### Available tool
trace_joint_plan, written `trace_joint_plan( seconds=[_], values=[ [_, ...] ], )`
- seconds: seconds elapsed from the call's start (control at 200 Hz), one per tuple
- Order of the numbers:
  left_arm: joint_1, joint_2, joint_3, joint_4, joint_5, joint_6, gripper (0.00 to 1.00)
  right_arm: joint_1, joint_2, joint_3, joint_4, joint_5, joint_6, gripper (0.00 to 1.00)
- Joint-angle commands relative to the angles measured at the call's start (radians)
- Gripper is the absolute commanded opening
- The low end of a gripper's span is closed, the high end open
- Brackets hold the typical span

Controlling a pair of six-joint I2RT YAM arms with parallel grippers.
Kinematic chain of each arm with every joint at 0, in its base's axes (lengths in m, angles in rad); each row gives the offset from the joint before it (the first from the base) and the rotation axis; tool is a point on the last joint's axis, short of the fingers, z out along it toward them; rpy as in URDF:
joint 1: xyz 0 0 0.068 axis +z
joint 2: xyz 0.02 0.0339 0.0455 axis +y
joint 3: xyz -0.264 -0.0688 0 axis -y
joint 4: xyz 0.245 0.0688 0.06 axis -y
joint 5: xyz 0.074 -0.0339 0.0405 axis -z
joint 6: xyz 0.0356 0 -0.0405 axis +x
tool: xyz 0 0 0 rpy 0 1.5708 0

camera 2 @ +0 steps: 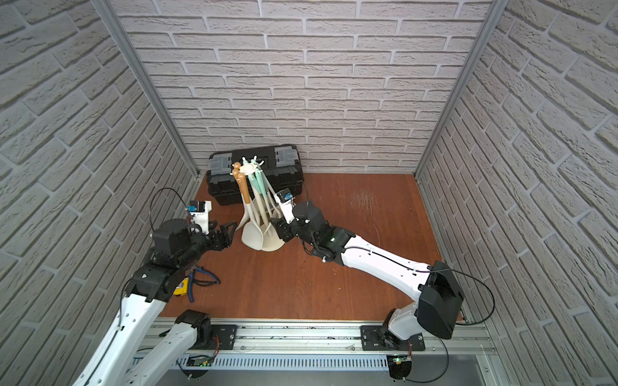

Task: Take the spatula off the kitchen utensil rack
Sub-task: Take off the spatula from the rack.

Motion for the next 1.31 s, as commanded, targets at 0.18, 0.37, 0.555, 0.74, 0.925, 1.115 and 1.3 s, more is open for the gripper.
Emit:
trace_joint_plan(
  seconds=[0.18, 0.37, 0.555, 0.74, 0.925, 1.115, 1.3],
  values=[
    [-0.004, 0.117, 0.128, 0.020, 0.067, -0.020, 0.68, 0.079, 0.102, 0.135, 0.062, 0.176, -0.016, 0.48],
    [0.002, 0.170, 0.206, 0.068, 0.090, -0.022, 0.63, 0.080, 0.161, 0.186, 0.062, 0.308, 0.001, 0.34],
    [0.019, 0.238, 0.294, 0.075, 0.087, -0.040, 0.62, 0.077, 0.216, 0.253, 0.059, 0.431, -0.016, 0.30],
    [0.029, 0.268, 0.338, 0.088, 0.088, -0.037, 0.63, 0.078, 0.271, 0.318, 0.061, 0.414, -0.028, 0.33],
    [0.045, 0.275, 0.362, 0.091, 0.095, -0.034, 0.65, 0.076, 0.329, 0.376, 0.054, 0.457, -0.055, 0.34],
    [0.058, 0.279, 0.369, 0.095, 0.103, -0.028, 0.67, 0.077, 0.371, 0.409, 0.067, 0.503, -0.071, 0.29],
    [0.069, 0.282, 0.362, 0.100, 0.111, -0.025, 0.69, 0.076, 0.366, 0.386, 0.088, 0.507, -0.079, 0.14]
  ],
)
